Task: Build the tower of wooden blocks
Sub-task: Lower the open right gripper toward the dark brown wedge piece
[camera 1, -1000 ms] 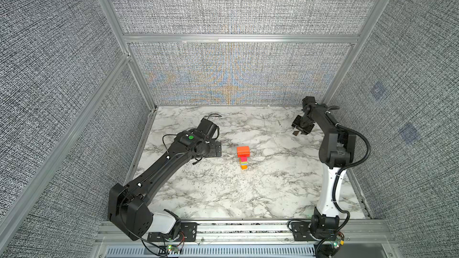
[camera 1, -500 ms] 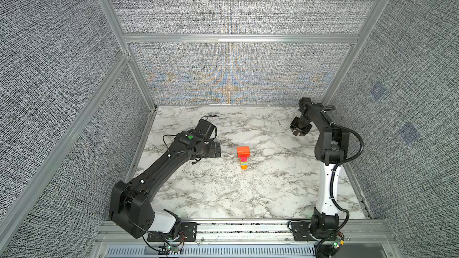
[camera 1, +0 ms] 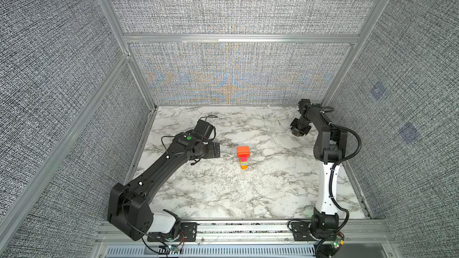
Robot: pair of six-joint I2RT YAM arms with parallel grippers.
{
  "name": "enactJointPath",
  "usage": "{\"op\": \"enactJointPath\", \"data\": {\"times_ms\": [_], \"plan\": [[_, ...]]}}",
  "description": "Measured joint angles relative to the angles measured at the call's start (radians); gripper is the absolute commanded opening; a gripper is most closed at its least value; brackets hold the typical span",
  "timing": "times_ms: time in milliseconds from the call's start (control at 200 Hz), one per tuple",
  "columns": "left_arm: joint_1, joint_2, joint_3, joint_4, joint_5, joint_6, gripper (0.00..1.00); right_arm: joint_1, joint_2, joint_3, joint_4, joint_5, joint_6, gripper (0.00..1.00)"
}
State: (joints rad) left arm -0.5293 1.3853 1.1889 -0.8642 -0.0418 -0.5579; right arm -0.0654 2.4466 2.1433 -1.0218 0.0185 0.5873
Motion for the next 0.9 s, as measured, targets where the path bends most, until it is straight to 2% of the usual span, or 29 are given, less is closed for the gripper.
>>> {"op": "enactJointPath", "data": {"times_ms": [350, 900], "plan": [[0.002, -0.016, -0.004, -0.007, 0.0, -0.006, 0.99, -0.001, -0.015, -0.009, 0.0, 0.006, -0.001, 0.16], [0.002, -0.048, -0.011, -0.021, 0.016, -0.026, 0.99, 0.019, -0.142, -0.177, 0.045, 0.005, -0.044, 0.1]]}}
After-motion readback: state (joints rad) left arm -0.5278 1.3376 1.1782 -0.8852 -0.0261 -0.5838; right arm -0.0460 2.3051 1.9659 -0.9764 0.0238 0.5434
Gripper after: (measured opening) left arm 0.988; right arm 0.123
